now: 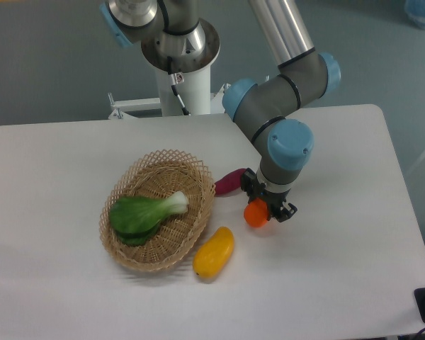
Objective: Place the orange on the table
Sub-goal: 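Open the gripper to release the orange and lift slightly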
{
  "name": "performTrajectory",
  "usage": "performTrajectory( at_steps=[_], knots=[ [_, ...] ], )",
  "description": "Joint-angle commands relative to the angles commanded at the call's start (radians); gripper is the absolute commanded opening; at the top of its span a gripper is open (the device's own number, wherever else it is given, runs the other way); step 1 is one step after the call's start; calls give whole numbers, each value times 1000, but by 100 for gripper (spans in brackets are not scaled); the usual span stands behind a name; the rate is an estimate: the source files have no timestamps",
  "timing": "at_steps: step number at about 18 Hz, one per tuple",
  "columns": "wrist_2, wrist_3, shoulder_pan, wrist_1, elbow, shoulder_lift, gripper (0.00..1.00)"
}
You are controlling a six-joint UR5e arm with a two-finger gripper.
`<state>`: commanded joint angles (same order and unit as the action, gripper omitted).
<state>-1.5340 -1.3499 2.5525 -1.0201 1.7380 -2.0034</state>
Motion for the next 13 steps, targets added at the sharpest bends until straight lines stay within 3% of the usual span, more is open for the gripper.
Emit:
performTrajectory(
  at_steps=[1, 2, 4, 13],
  knots=[
    [0, 0, 0, 2, -3, 0, 77],
    [0, 0, 0, 2, -8, -2, 88],
    [0, 3, 0, 2, -11, 5, 100],
    [2, 2, 0, 2, -18, 34, 100]
  ],
)
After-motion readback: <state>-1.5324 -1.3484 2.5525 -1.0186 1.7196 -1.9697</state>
